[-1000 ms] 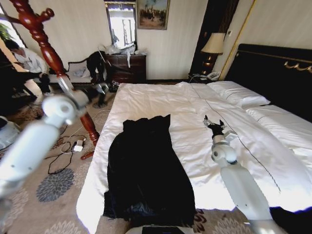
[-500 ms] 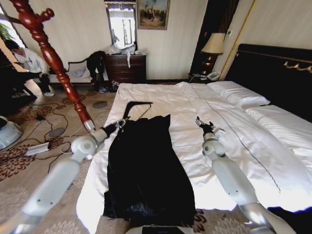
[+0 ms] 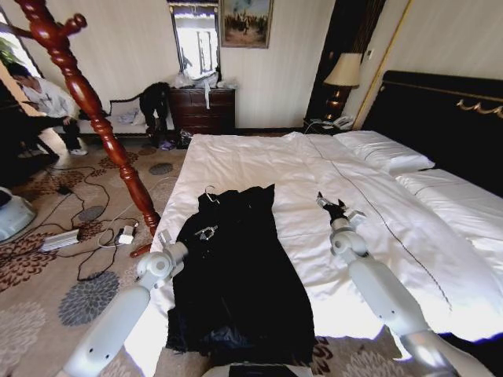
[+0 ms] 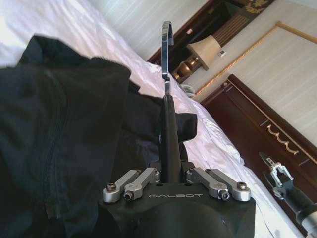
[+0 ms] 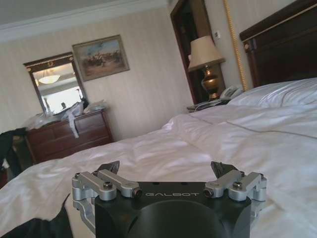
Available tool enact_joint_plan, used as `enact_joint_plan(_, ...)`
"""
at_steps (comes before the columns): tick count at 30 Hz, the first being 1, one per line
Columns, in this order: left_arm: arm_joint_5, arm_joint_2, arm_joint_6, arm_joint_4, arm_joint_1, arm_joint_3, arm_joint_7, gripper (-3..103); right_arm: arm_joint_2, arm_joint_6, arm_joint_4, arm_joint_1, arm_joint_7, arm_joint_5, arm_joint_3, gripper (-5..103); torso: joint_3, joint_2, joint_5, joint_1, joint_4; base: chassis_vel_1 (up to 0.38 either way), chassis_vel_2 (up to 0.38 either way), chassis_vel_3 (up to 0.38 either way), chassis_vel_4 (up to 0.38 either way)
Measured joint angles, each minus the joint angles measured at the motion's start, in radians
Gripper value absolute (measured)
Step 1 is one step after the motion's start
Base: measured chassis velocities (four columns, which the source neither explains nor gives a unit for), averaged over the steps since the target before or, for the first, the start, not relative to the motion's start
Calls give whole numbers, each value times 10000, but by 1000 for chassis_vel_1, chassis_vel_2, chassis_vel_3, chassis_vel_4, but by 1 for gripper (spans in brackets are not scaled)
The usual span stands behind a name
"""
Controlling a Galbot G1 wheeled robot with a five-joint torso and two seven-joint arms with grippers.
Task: Pick up the clothes from the bed and hang them on the clothes hanger.
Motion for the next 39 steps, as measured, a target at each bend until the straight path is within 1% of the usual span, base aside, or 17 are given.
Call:
enact_joint_plan(1,0,0,0,0,0,0,0,17,0,0,0,0,0,0,0,100,0,0,0,0,0,0,0,0,0)
enact_joint_plan(6,287,-678,104,553,27,-13,-6,17,99,-521,-258,633,361,323,-1035,100,0,0,-1,0,-2,0,0,0,0)
enact_joint_plan(10,355,-974,176,862,74,-26,56,17,210,-1406,-513,1458,705,1327,-2297,100,1,0,-2,0,0,0,0,0,0)
enact_joint_plan(11,315,-1002,232,906,65,-43,102,17,279,-1577,-617,1667,713,1665,-2613,100,1,0,-2,1,-1,0,0,0,0)
enact_joint_plan(12,315,-1002,232,906,65,-43,102,17,279,-1577,-617,1667,713,1665,-2613,100,1,0,-2,1,-1,0,0,0,0)
enact_joint_plan(15,120,-1080,475,977,87,-194,361,17,840,-1910,-1081,2378,721,2717,-3357,100,1,0,-3,0,-3,0,0,0,0)
enact_joint_plan(16,120,-1080,475,977,87,-194,361,17,840,-1910,-1081,2378,721,2717,-3357,100,1,0,-3,0,-3,0,0,0,0)
enact_joint_plan(19,-46,-1194,600,1001,280,-400,668,17,1955,-2100,-1938,3082,697,3262,-3841,100,1,0,-2,1,7,0,0,0,0)
enact_joint_plan(20,-46,-1194,600,1001,280,-400,668,17,1955,-2100,-1938,3082,697,3262,-3841,100,1,0,-2,1,7,0,0,0,0)
enact_joint_plan(23,-63,-1360,668,1118,372,-475,919,17,2947,-2296,-3188,3742,572,3264,-4132,100,1,0,-2,1,7,0,0,0,0)
enact_joint_plan(25,-63,-1450,670,1171,366,-487,966,17,3159,-2329,-3549,3907,569,3196,-4148,100,1,0,-3,1,3,0,0,0,0)
enact_joint_plan(28,-5,-1681,677,1322,268,-441,1006,17,3637,-2338,-4570,4355,793,2554,-4198,100,1,-1,-3,3,-3,0,0,0,0)
enact_joint_plan(29,-5,-1681,677,1322,268,-441,1006,17,3637,-2338,-4570,4355,793,2554,-4198,100,1,-1,-3,3,-3,0,0,0,0)
enact_joint_plan(32,47,-1634,671,1324,270,-399,1008,17,3753,-2190,-4915,4564,1322,1836,-4340,100,1,0,-2,3,-4,0,0,0,0)
enact_joint_plan(33,47,-1634,671,1324,270,-399,1008,17,3753,-2190,-4915,4564,1322,1836,-4340,100,1,0,-2,3,-4,0,0,0,0)
enact_joint_plan(37,180,-1479,535,1330,331,-413,1001,17,3767,-2512,-4991,4683,2265,1656,-4356,100,1,0,-1,2,-1,0,0,0,0)
enact_joint_plan(39,194,-1439,507,1317,350,-424,988,17,3783,-2636,-4985,4716,2479,1655,-4299,100,1,0,-1,3,-2,0,0,0,0)
